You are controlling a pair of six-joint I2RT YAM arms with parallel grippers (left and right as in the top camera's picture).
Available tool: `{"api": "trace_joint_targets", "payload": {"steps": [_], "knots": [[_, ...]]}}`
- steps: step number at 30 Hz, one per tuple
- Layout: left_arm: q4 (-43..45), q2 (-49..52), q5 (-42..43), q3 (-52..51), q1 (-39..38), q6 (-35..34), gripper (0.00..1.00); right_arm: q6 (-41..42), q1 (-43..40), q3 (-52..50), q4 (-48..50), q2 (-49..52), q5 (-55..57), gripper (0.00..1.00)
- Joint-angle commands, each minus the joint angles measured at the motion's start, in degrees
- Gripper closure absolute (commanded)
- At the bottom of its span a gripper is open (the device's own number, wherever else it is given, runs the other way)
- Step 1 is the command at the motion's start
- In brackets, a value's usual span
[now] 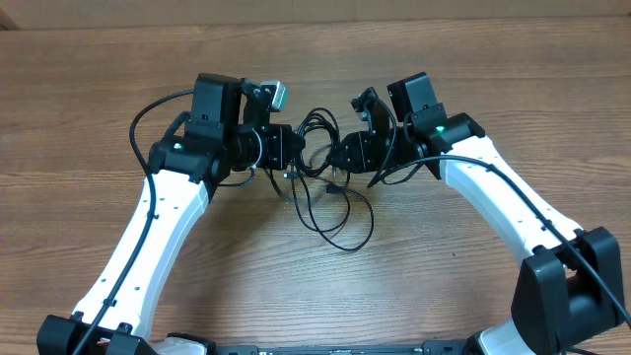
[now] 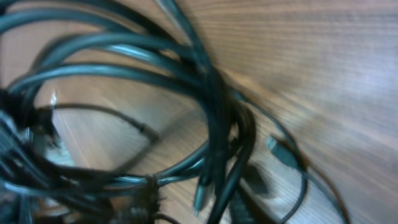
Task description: Untangle cables
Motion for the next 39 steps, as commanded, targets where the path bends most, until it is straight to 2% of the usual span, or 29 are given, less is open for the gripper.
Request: {"api": "trace_joint_targets", "payload": {"steps": [1,2,4,5,7,9,10,13,14,17,23,30,34,36,39], "knots": [[0.3,0.3,4.3,0.9,-1.1,1.6,0.96,4.3,0.9,-0.2,2.3,-0.6,5.0,0.91],[0.3,0.3,5.1,0.9,-1.1,1.6,0.96,6.7,0.9,-0.2,2.5,-0.6,8.5,0.96],[0.3,0.3,8.0,0.9,-1.1,2.1,0.96,11.6,0.9,-0.2,2.6,-0.6,15.8,0.96],[0.4,0.3,9.9,0.9,-1.1,2.8,0.96,13.4,0.9,-0.2,2.6,-0.6,18.6,0.87],[0.3,0.3,14.3,0.9,-1.1,4.6,0.96,14.5,0.9,-0.2,3.4,-0.6,20.6,0.63],[0.3,0.3,17.1,0.9,-1.1,5.6,0.96,14.5,0.9,-0.2,4.5,-0.6,20.6,0.59],[0.3,0.3,17.7,0.9,-1.1,5.6,0.96,14.5,0.9,-0.2,5.0,-0.6,20.5,0.6],[0.3,0.3,18.6,0.9,-1.1,5.6,0.96,14.5,0.9,-0.2,5.9,-0.6,20.6,0.9],[0.3,0.3,18.4,0.9,-1.1,5.6,0.96,14.5,0.9,-0.2,5.8,-0.6,20.7,0.96],[-0.3,0.3,12.7,0.9,-0.5,5.6,0.96,17.5,0.8,-0.2,4.0,-0.6,25.2,0.96],[-6.4,0.3,-7.4,0.9,5.2,2.8,0.96,29.7,-1.1,-0.2,-7.8,-0.6,45.7,0.96],[-7.0,0.2,-7.3,0.9,16.0,2.1,0.96,31.4,-5.6,0.0,-15.1,-0.7,48.6,0.96],[-7.0,0.0,-7.3,0.9,19.5,1.7,0.96,31.4,-7.3,0.3,-16.9,-1.3,48.0,0.96],[-7.0,0.0,-5.8,0.9,20.2,0.6,0.96,27.1,-7.5,1.5,-16.5,-1.9,42.2,0.96],[-6.8,0.1,-1.9,0.9,19.3,1.2,0.96,3.0,-6.5,4.5,-14.0,-2.7,15.4,0.91]]}}
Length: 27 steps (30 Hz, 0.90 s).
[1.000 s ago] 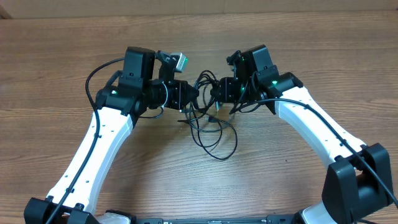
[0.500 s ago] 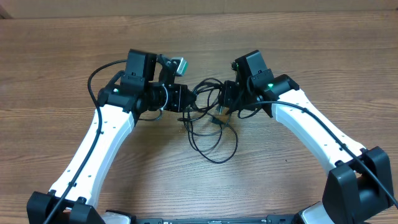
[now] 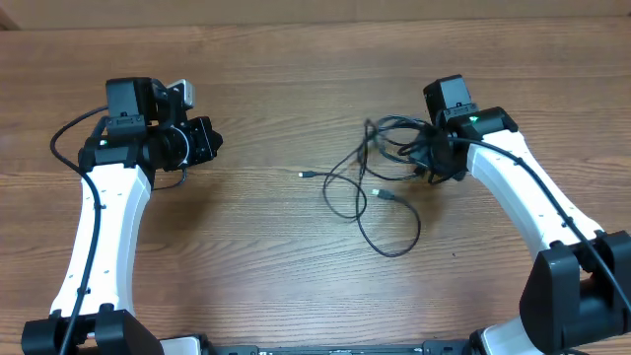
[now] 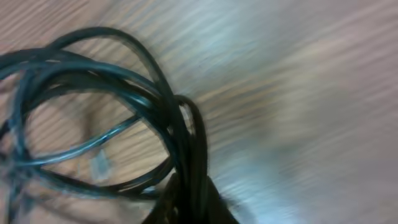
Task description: Untangle cables
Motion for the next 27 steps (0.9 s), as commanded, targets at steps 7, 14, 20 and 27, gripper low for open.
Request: {"api": "trace_joint_targets", "payload": {"steps": [7,14,20,27], "knots": [[0.2,-1.3,3.7,0.9,-4.0,-0.8,0.96,-34.1,8.5,8.5,-9.2,-2.1,-28.5,0.66],[0.3,-1.2,1.4,0.9,-6.6,0.1,0.62,-14.0,8.4,8.5,-14.7,-2.1,12.6,0.17],[1.1,0.7,-2.4,0.9,-13.4,6.0,0.52,-12.3,6.0,8.5,-11.2,-2.1,4.0,0.15],[8.1,8.8,-7.9,0.9,-22.5,14.7,0.54,-7.4,3.2,8.5,-9.9,-2.1,1.3,0.15]]}}
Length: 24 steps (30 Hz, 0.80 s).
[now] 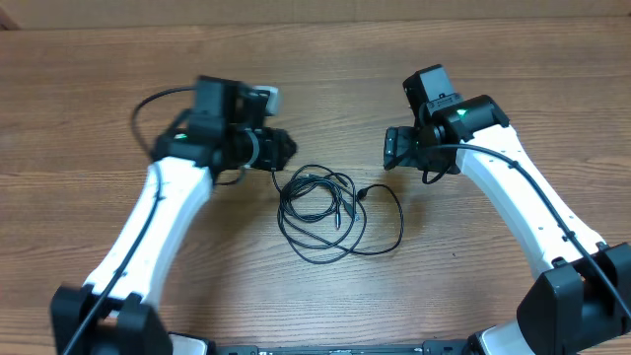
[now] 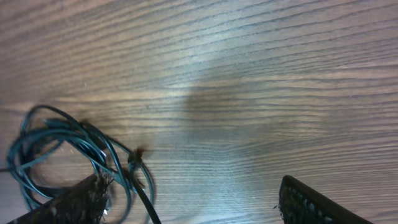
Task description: Untangle cables
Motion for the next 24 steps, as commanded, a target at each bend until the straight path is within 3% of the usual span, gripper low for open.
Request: {"api": "trace_joint_targets", "payload": {"steps": [1,4,9,22,24], "knots": [[2.7,4.9,-5.5,0.8,-3.3,6.6,0.55,2.8,-2.0,1.0,0.3,-1.3,-2.3,0.16],[4.7,8.9,-9.7,0.8,-5.1,6.7,0.58,2.8,-3.2,1.0,0.0,-1.3,-3.7,0.16],[3.3,14.9,-12.2,0.8,-5.6,8.0,0.74,2.8,-3.5,1.0,-0.5,-1.3,-3.7,0.16],[-3.5,22.1,-15.1,0.8,-5.6,8.0,0.75,2.8,-3.5,1.0,-0.5,-1.3,-3.6,0.16],[-3.9,22.2,-15.1,0.8,-5.6,8.0,0.95,2.8,-3.5,1.0,-0.5,-1.3,-3.7,0.16]]}}
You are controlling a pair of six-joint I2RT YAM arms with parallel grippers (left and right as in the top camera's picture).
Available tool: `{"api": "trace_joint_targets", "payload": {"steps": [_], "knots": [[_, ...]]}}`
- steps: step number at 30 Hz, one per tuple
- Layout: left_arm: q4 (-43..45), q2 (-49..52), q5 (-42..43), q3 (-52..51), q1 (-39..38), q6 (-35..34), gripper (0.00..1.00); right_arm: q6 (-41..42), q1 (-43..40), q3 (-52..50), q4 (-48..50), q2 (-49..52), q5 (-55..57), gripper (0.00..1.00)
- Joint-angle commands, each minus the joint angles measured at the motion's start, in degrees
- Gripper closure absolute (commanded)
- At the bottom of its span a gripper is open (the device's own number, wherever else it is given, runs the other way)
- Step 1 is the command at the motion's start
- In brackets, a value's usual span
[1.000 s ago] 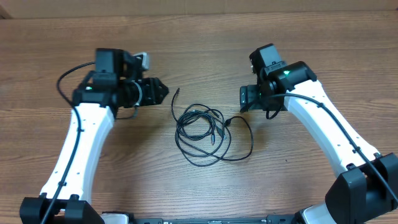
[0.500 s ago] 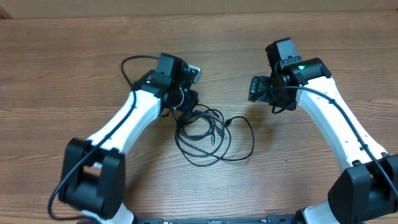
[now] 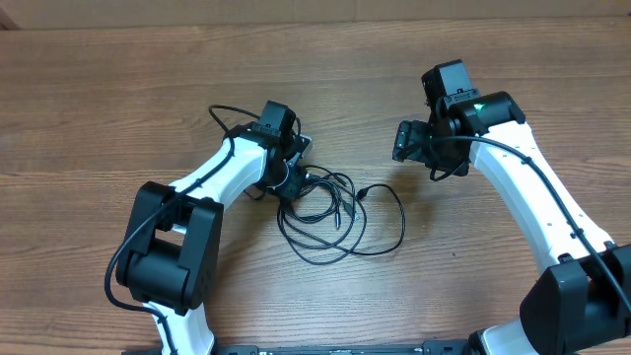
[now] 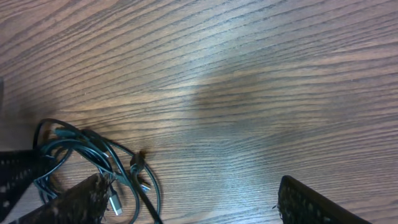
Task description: Untangle cables
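Observation:
A tangle of thin black cables [image 3: 320,202] lies on the wooden table, with one wide loop [image 3: 397,222] trailing to the right. My left gripper [image 3: 293,182] is down at the tangle's upper left edge, touching the strands; its jaws are hidden from above. My right gripper [image 3: 404,146] hovers to the right of the pile, apart from it. In the right wrist view its fingers [image 4: 311,200] stand wide open over bare wood, the cables [image 4: 93,158] and a silver plug [image 4: 115,203] lying by the left finger.
The wooden table [image 3: 473,276] spreads all round the pile. Each arm's own black supply cable [image 3: 222,113] loops near its wrist. The left arm's white link [image 3: 212,182] lies low across the table left of the tangle.
My left gripper has moved from above and left of the pile down onto its upper left edge. The right gripper stays open and has barely shifted. The cables lie as before.
Both grippers were close together at the tangle in the middle. Then the arms stood far apart, the bundle hanging at the right gripper. Later the cables lay mid-table with the right gripper open and clear, and now the left gripper is at the pile.

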Motion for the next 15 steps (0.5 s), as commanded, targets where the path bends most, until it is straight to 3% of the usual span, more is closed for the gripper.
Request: {"api": "trace_joint_targets", "payload": {"steps": [1,6,8,15], "knots": [[-0.5,1.4,-1.0,0.9,-0.1,1.0,0.96,0.4,-0.1,1.0,0.2,-1.3,-0.1,0.16],[-2.8,-0.6,0.7,4.2,0.0,-1.5,0.96,0.3,-0.1,1.0,0.2,-1.3,-0.4,0.15],[-5.2,-2.4,3.4,8.0,0.1,-1.9,0.96,-0.2,-0.1,1.0,0.2,-1.3,-2.7,0.08],[-10.9,-8.9,18.8,22.2,0.1,-2.4,0.96,-12.4,0.4,1.0,4.2,-1.3,-23.3,0.05]]}}
